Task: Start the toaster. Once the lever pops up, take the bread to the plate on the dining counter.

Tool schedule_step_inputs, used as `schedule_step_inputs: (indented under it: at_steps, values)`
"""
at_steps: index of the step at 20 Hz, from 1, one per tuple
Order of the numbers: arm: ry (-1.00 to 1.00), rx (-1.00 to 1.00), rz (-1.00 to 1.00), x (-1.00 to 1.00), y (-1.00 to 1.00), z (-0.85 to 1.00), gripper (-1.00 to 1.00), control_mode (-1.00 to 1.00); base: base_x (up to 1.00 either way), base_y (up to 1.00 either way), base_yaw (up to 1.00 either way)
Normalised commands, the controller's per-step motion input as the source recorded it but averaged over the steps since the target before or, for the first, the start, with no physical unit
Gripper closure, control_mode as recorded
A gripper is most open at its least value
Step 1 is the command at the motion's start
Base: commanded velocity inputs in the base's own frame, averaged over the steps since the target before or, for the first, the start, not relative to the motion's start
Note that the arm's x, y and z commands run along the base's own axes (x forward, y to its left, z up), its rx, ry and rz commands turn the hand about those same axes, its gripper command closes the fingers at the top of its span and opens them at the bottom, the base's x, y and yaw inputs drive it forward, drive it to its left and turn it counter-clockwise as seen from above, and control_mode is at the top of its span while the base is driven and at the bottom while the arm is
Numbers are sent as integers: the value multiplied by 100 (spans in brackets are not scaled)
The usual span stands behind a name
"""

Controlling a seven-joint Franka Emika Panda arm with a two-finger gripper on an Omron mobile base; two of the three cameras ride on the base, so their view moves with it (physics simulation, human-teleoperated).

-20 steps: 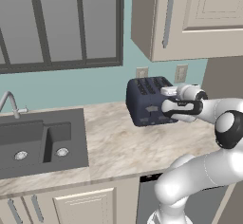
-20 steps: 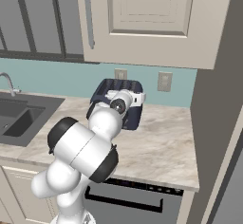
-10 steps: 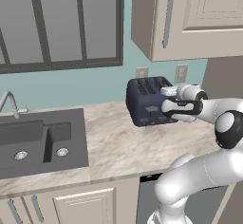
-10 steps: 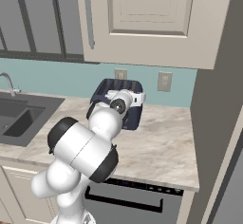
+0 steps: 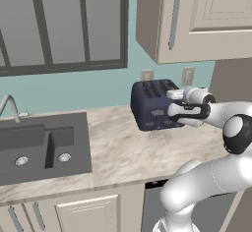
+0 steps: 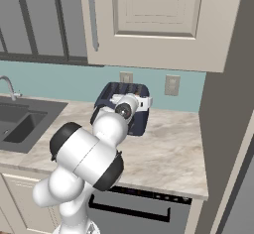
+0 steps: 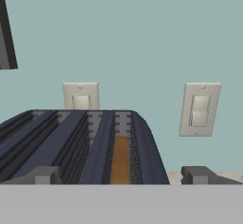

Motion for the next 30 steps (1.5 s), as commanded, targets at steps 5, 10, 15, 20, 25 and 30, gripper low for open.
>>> schedule_step_inputs:
  at_steps: [5,10,15,20,25,30]
  values:
    - [0,0,0,0,0,0,-100,-100,0,0,0]
    - [0,0,0,0,0,0,-100,-100,0,0,0]
    - [0,0,0,0,0,0,-100,-100,0,0,0]
    - [0,0,0,0,0,0,-100,-100,0,0,0]
    - [0,0,0,0,0,0,-100,-100,0,0,0]
    - [0,0,0,0,0,0,-100,-100,0,0,0]
